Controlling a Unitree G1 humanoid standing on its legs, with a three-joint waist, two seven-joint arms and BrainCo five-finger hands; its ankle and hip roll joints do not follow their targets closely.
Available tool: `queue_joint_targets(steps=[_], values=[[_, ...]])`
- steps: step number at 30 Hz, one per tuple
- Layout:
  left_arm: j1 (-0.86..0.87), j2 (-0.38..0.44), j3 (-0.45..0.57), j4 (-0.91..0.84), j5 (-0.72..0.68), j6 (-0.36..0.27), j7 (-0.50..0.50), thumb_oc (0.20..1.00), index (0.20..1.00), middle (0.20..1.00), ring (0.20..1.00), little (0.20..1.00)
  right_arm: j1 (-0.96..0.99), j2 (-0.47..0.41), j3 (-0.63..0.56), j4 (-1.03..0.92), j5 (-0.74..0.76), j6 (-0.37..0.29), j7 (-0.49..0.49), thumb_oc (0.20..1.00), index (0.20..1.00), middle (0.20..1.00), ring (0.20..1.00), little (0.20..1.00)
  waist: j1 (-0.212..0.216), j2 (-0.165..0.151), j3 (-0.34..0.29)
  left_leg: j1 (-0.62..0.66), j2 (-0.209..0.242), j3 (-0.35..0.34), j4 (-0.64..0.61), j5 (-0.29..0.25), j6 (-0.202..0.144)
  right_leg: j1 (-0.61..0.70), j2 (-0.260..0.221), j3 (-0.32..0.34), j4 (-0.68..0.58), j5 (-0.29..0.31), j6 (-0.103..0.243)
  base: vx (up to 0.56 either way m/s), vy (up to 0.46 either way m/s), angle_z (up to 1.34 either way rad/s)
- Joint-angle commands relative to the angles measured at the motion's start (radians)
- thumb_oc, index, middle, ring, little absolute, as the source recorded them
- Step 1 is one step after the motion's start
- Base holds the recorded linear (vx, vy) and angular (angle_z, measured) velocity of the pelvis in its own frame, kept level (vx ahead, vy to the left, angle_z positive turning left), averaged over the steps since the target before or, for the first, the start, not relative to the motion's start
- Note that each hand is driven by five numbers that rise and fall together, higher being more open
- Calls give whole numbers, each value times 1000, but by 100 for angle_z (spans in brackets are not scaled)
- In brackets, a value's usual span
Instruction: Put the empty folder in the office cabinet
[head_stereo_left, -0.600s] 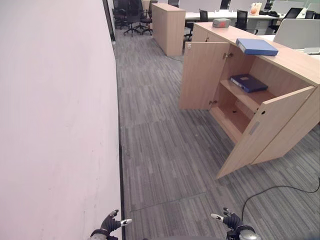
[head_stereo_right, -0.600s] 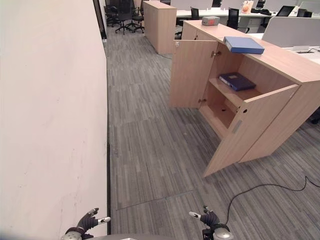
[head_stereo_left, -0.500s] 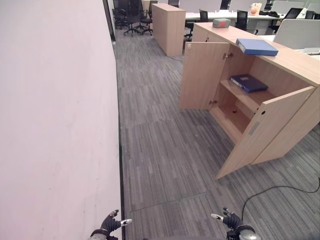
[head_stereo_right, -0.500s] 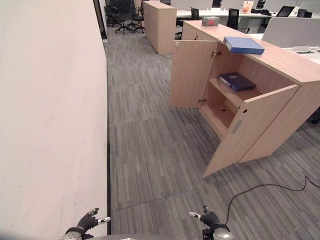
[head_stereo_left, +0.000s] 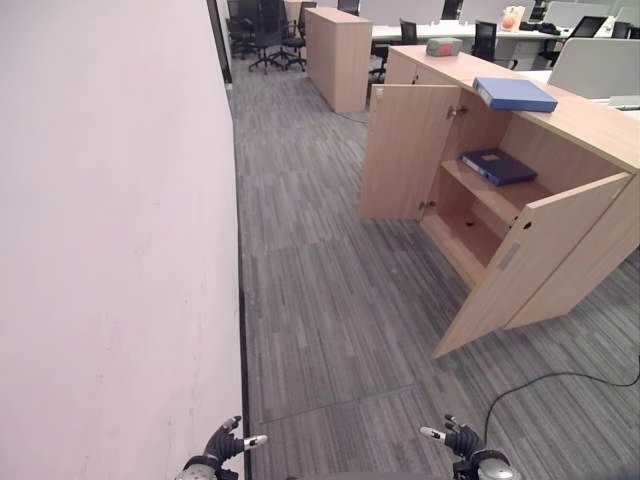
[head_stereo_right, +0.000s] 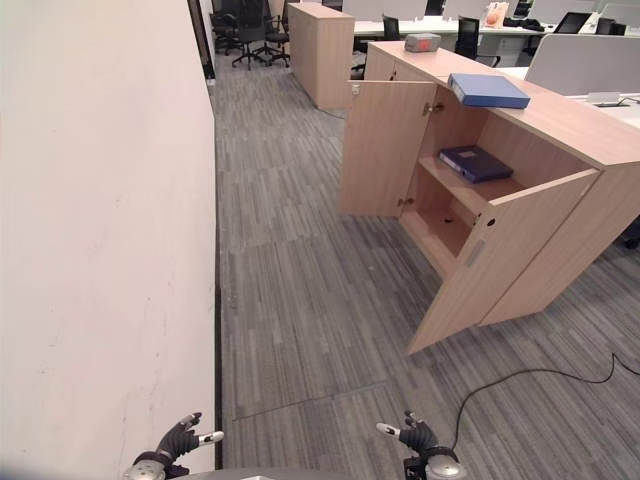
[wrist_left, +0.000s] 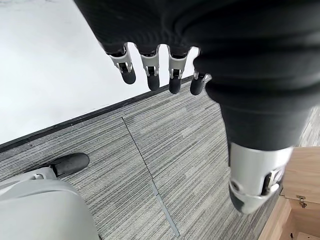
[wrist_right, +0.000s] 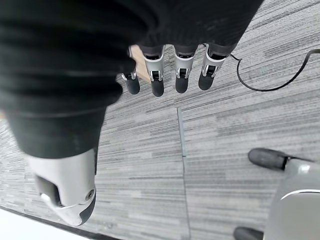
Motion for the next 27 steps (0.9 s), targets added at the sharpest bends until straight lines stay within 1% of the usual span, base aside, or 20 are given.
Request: queue_joint_targets(steps=[1, 20, 24, 27], values=[[-105, 9, -17, -6, -18, -29, 1, 1000, 1000, 1000, 1000, 1000, -75, -6, 31, -9, -17, -21, 1, 1000, 1000, 1000, 1000, 1000, 10, -2, 52, 36, 88, -45, 13, -83, -66, 20, -64, -21, 17, -79, 75, 0, 0, 0], [-109, -3, -26, 10, -25, -28, 2, 1000, 1000, 1000, 1000, 1000, -73, -3, 25, 14, 4, -22, -3, 1000, 1000, 1000, 1000, 1000, 6, 1, 50, 31, 91, -48, 13, -79, -71, 19, -56, -16, 13, -82, 72, 0, 0, 0], [-117, -2, -27, 3, -34, -26, 5, 1000, 1000, 1000, 1000, 1000, -76, -4, 12, 15, 19, -19, -8, 1000, 1000, 1000, 1000, 1000, 1, 3, 58, 3, 93, -58, 13, -64, -74, 0, -55, -8, 13, -79, 70, -42, -36, 3], [-122, 2, -18, 17, -38, -25, 6, 1000, 1000, 1000, 1000, 1000, -77, -9, 6, 19, 27, -17, -5, 1000, 1000, 1000, 1000, 1000, -1, 6, 53, -8, 96, -57, 13, -62, -76, -12, -49, -2, 14, -80, 67, 3, -70, 7]])
